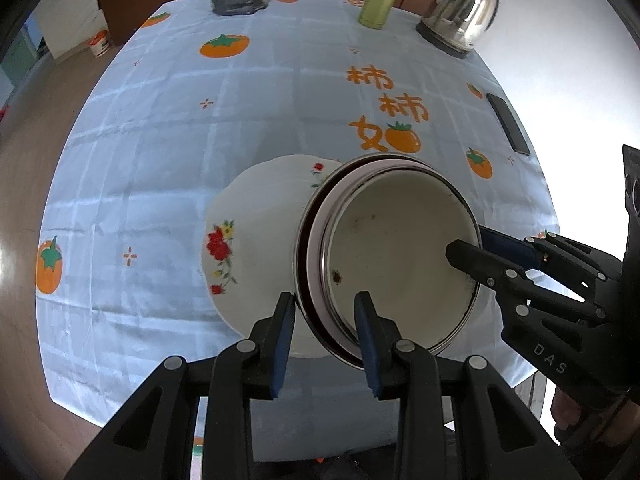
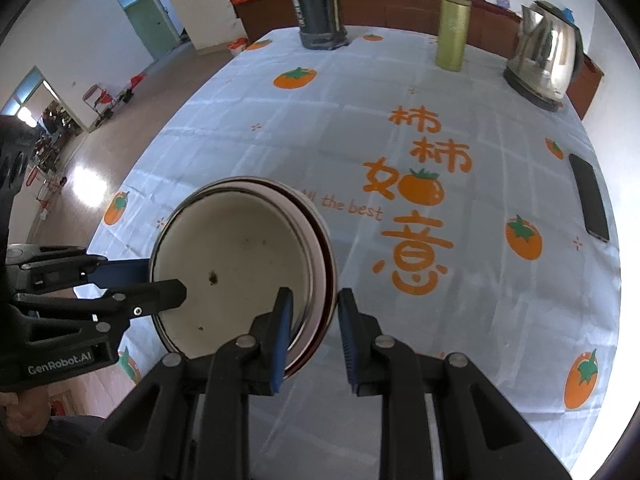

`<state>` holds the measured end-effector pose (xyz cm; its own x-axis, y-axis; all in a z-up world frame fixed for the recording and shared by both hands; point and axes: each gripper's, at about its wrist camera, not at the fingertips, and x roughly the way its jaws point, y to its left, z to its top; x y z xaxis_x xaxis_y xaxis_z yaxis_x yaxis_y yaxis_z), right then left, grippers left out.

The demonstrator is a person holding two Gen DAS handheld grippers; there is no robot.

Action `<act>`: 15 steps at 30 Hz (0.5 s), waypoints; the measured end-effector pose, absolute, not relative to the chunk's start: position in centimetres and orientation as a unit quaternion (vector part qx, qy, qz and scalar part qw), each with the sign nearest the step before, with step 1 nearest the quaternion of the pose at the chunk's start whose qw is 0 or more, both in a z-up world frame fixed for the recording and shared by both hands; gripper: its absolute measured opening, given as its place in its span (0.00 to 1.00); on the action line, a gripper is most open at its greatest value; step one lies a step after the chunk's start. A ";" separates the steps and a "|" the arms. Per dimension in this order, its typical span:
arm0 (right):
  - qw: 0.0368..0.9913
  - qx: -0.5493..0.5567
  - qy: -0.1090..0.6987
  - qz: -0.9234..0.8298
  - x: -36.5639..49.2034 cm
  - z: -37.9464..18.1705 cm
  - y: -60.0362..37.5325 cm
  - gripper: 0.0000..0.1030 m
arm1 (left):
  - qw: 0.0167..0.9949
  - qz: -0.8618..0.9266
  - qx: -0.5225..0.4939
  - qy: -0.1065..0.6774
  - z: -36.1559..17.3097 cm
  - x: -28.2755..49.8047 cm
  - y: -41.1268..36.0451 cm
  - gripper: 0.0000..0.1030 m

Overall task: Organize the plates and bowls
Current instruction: 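Lift and carry the nested bowl stack over the red-rose plate stack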

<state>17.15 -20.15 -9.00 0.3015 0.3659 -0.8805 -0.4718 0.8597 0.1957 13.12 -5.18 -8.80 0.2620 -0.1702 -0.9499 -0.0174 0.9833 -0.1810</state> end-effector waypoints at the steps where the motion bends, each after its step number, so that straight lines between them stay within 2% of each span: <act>1: 0.804 -0.053 0.531 0.262 17.2 -9.0 -19.8 0.22 | 0.790 -0.047 -0.081 0.606 -8.8 13.1 -4.9 0.32; 15: 0.796 -0.085 0.534 0.271 17.3 -8.5 -16.5 0.22 | 0.786 -0.036 -0.116 0.606 -9.7 12.7 -1.9 0.32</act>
